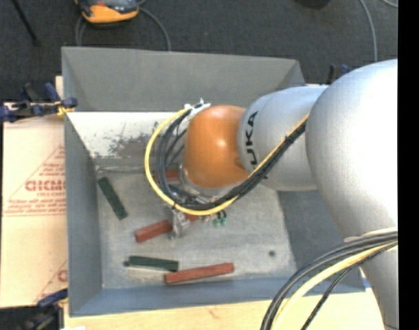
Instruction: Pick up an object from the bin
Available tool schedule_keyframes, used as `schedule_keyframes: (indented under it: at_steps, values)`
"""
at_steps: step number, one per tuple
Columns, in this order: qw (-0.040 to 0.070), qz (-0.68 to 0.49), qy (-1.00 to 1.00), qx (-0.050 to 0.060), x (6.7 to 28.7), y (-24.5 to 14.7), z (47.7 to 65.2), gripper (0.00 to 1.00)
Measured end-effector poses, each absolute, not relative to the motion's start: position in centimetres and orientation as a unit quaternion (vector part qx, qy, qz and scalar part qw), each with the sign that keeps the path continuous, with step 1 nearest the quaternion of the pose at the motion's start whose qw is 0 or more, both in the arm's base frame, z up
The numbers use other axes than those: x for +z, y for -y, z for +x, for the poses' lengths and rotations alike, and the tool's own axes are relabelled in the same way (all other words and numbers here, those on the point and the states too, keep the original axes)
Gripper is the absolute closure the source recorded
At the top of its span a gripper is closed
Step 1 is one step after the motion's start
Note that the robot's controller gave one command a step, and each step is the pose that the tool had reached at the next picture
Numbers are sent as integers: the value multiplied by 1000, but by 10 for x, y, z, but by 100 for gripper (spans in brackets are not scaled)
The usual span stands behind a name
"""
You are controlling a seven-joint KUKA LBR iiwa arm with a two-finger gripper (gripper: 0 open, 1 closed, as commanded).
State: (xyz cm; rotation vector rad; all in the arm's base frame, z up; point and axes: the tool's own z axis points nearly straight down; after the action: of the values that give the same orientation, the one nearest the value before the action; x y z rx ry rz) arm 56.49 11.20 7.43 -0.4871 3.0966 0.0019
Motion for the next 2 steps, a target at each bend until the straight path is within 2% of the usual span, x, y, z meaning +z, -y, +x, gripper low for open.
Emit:
schedule_keyframes:
  at_steps: [1,2]
  values:
    - [3,-155,-988,1,75,-112,565,100]
    - [3,-225,-974,-1,113,-97,558,100]
